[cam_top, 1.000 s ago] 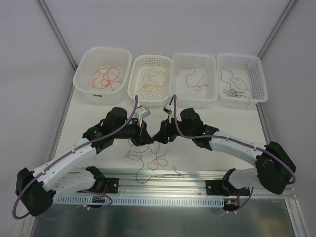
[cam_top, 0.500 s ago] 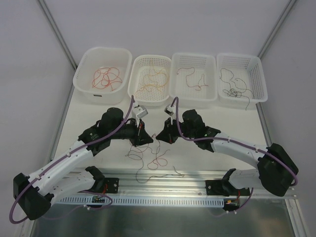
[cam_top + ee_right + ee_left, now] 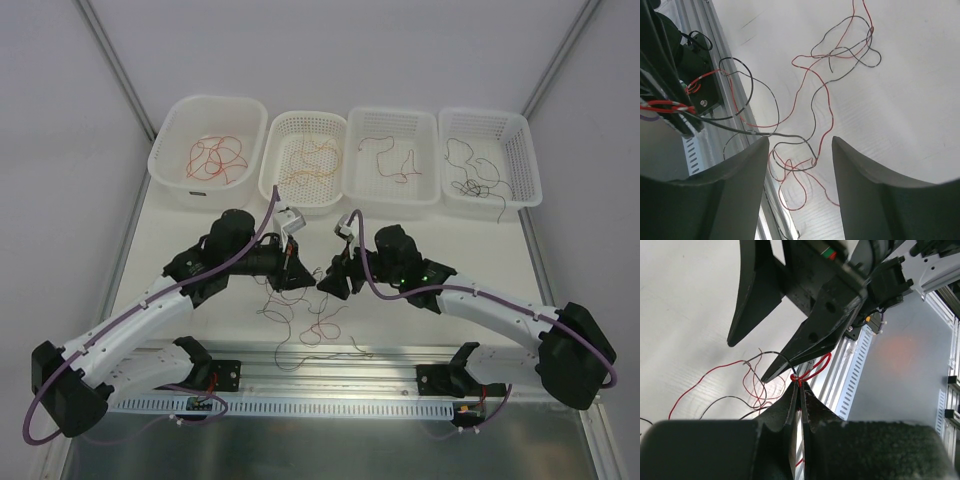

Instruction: Untangle the cables

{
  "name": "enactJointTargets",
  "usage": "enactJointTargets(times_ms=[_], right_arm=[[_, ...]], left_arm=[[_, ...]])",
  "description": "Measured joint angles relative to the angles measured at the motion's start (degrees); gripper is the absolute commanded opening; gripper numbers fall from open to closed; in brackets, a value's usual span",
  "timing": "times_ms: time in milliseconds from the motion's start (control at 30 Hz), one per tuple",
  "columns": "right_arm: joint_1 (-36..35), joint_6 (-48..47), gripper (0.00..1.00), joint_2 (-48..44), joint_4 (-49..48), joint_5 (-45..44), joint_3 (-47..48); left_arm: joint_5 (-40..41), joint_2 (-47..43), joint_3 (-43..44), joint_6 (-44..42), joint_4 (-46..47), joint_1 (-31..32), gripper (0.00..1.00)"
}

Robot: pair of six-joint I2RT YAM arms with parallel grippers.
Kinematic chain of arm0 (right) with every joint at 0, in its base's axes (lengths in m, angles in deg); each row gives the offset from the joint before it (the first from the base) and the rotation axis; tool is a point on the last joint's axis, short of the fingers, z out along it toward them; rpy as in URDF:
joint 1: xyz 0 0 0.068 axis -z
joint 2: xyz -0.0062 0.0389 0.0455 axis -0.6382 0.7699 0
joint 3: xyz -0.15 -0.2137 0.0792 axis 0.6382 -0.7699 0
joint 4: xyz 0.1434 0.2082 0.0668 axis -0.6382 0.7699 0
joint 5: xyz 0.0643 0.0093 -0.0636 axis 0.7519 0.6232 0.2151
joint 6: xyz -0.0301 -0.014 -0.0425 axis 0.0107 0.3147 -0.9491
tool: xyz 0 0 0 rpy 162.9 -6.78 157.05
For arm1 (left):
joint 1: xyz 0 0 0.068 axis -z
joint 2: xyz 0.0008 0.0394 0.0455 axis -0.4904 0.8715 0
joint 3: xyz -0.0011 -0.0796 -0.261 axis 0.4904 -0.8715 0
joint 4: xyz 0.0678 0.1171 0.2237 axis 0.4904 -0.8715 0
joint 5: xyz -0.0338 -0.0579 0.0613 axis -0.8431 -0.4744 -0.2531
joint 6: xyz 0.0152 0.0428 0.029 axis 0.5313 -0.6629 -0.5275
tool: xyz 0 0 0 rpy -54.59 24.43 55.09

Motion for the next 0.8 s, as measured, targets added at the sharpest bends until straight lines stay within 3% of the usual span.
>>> enactJointTargets(times_ms=[300,400,433,567,667,800], right_arm=[[-0.3,-0.5,0.58,0.1,-6.3,-0.4,-1.9],[-0.3,-0.5,0.47,0.0,-7.5,-1.1,-2.4],[-0.3,-0.6,0.33,0.0,-8.1,-1.5,-2.6],[-0.3,-0.8,0.01,-0.3,-9.1,-2.7,-2.9],[-0.4,-1.0,0.01,-1.8,-8.2,-4.0,-3.1],[-0.1,-1.8,0.01,-5.1,-4.4,-6.1,-3.4]], left_arm=[[-3.5,0.4,3.6,1.1,0.2,0.0,0.01],[-4.8,1.3,3.6,2.0,0.2,0.0,0.0],[-5.1,1.7,3.6,2.3,0.2,0.0,0.01],[-5.7,2.8,3.6,3.0,0.1,0.0,0.02],[-4.4,2.7,3.6,3.1,0.1,0.0,0.06],[0.5,1.6,3.5,3.7,0.2,0.0,0.04]])
